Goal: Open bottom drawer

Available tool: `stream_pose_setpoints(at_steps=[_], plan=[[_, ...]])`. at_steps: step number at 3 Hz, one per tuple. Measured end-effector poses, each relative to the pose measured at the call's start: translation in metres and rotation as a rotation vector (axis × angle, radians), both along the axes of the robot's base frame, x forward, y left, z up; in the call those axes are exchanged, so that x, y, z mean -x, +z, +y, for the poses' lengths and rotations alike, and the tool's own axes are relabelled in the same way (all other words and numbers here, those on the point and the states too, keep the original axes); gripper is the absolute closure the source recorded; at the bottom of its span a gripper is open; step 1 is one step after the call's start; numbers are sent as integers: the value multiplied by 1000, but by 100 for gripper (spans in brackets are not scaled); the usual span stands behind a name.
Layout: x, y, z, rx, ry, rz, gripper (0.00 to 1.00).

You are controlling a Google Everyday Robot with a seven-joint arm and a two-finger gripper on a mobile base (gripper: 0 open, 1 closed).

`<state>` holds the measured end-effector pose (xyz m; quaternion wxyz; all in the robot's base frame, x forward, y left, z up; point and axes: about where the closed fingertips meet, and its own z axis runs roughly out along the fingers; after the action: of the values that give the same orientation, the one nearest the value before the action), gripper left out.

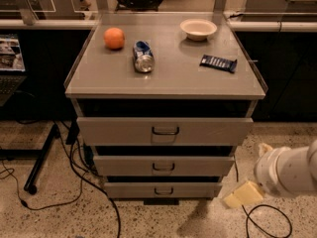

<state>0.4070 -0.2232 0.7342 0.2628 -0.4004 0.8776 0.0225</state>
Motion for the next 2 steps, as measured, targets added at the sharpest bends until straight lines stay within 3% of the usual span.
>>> stream_pose_setpoints(at_steps=[1, 2], plan=[[6, -52, -5, -123, -90, -31, 0], [-12, -116, -10, -261, -72, -43, 0]])
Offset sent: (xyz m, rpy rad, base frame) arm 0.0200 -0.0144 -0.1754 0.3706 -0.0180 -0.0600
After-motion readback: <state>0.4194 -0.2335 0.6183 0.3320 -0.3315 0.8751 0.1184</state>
